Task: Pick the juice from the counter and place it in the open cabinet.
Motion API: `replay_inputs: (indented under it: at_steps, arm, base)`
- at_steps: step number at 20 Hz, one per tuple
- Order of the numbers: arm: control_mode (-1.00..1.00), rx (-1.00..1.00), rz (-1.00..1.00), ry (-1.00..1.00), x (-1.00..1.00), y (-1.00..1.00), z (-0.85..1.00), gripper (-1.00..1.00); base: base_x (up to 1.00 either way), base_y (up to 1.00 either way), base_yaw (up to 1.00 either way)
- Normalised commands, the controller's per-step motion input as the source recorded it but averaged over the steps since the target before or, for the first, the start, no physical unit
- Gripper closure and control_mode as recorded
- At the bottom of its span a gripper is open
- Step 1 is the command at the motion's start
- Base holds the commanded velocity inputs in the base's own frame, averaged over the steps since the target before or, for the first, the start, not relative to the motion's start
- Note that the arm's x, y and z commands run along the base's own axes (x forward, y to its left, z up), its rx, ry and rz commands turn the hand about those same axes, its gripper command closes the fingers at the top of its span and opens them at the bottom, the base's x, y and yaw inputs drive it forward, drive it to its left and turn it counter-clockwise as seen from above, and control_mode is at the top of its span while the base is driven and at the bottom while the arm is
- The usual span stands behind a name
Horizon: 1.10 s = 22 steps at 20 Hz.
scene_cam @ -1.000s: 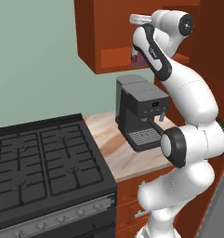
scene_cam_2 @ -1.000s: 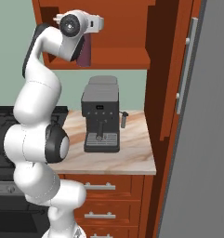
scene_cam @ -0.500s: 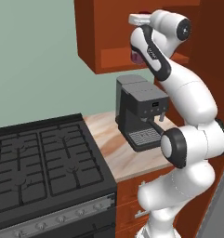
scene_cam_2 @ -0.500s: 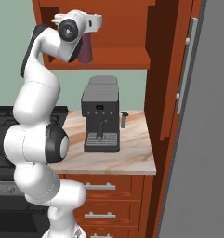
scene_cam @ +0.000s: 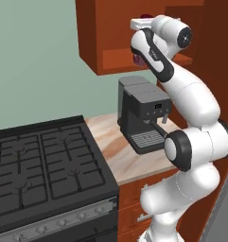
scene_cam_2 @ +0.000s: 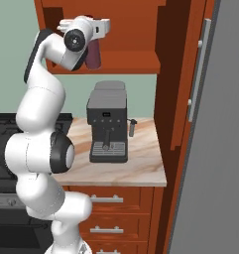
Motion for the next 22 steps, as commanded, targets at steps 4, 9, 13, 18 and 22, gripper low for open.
replay_inputs:
  at_steps: [4, 9, 13, 18, 22]
  arm:
    - [-1.0, 0.0, 0.0, 0.0, 0.06, 0.0, 0.03, 1.0]
    - [-1.0, 0.0, 0.0, 0.0, 0.24, 0.0, 0.06, 1.0]
    - [-1.0, 0.0, 0.0, 0.0, 0.43, 0.0, 0.0, 1.0]
    - [-1.0, 0.0, -0.01, 0.0, 0.61, 0.0, 0.0, 1.0]
    - [-1.0, 0.0, -0.02, 0.0, 0.74, 0.0, 0.0, 1.0]
  base:
    - [0.0, 0.0, 0.0]
    - [0.0, 0.0, 0.0]
    - [0.0, 0.0, 0.0]
    - [0.0, 0.0, 0.0]
    - [0.0, 0.0, 0.0]
